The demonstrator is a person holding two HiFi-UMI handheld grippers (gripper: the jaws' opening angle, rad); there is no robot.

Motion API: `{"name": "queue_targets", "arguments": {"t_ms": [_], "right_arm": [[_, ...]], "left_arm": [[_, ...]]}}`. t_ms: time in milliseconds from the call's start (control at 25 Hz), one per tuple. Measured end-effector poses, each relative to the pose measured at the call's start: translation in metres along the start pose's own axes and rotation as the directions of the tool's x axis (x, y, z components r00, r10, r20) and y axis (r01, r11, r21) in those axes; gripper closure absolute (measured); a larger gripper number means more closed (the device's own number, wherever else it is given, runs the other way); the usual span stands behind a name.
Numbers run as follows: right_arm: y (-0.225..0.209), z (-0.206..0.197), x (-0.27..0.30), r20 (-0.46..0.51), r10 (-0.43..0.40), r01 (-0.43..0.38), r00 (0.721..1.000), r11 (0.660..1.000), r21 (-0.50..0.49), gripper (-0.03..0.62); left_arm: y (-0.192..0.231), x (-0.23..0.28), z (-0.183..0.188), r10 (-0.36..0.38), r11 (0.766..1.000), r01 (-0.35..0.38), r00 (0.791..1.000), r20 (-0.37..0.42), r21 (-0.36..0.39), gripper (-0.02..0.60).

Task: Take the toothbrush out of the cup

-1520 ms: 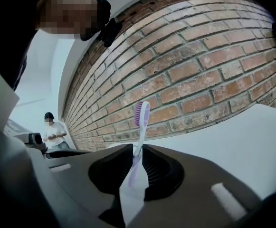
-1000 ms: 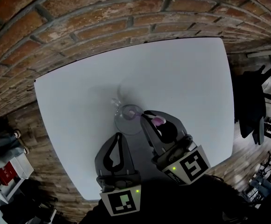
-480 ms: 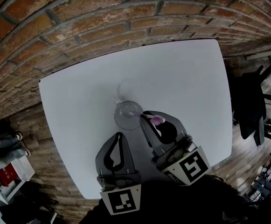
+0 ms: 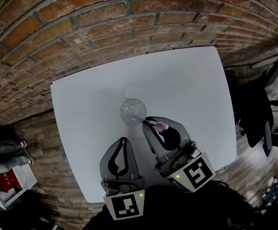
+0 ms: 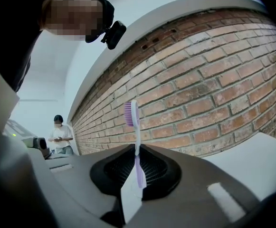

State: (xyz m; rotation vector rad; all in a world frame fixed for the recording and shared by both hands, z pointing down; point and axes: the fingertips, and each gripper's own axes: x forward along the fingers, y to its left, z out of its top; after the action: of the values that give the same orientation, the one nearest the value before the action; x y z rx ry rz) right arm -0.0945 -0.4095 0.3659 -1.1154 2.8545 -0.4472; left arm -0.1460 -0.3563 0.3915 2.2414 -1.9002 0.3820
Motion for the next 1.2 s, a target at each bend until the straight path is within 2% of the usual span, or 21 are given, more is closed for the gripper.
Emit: {"name": "queue_targets", "arguments": {"t_ms": [440, 560, 640, 800, 1000, 1080, 1200], "right_arm": [[0.043, 0.03, -0.034, 0.072, 0.017, -0.013, 0.997, 0.998, -0.063, 0.56], [0.053, 0.034, -0.049, 0.082, 0.025, -0.018, 0.996, 0.996, -0.083, 0.561], [0.058, 0.034, -0.059, 0.082, 0.032, -0.025, 0.996, 0.996, -0.085, 0.56], [0.061, 0.034, -0.08, 0.076, 0.066, -0.058, 0.995, 0.993, -0.101, 0.56], [0.07, 0.034, -0.118, 0.062, 0.115, -0.107, 0.991, 0.988, -0.114, 0.56], [0.076, 0.035, -0.135, 0.06, 0.132, -0.124, 0.989, 0.985, -0.115, 0.56], [0.082, 0.04, -0.158, 0.063, 0.149, -0.14, 0.987, 0.982, -0.129, 0.56]], "left_arm": [[-0.018, -0.045, 0.023, -0.035, 0.999, 0.033, 0.996, 0.082, 0.017, 0.574], [-0.023, -0.057, 0.022, -0.03, 0.999, 0.029, 0.997, 0.078, 0.014, 0.574], [-0.027, -0.065, 0.022, -0.023, 0.999, 0.021, 0.997, 0.074, 0.027, 0.574], [-0.044, -0.076, 0.027, -0.004, 0.998, -0.003, 0.994, 0.114, 0.06, 0.574], [-0.079, -0.103, 0.026, 0.015, 0.999, -0.02, 0.993, 0.12, 0.04, 0.574], [-0.086, -0.117, 0.029, 0.039, 0.999, -0.043, 0.991, 0.128, 0.022, 0.574], [-0.096, -0.136, 0.039, 0.075, 0.996, -0.082, 0.983, 0.166, 0.036, 0.574]]}}
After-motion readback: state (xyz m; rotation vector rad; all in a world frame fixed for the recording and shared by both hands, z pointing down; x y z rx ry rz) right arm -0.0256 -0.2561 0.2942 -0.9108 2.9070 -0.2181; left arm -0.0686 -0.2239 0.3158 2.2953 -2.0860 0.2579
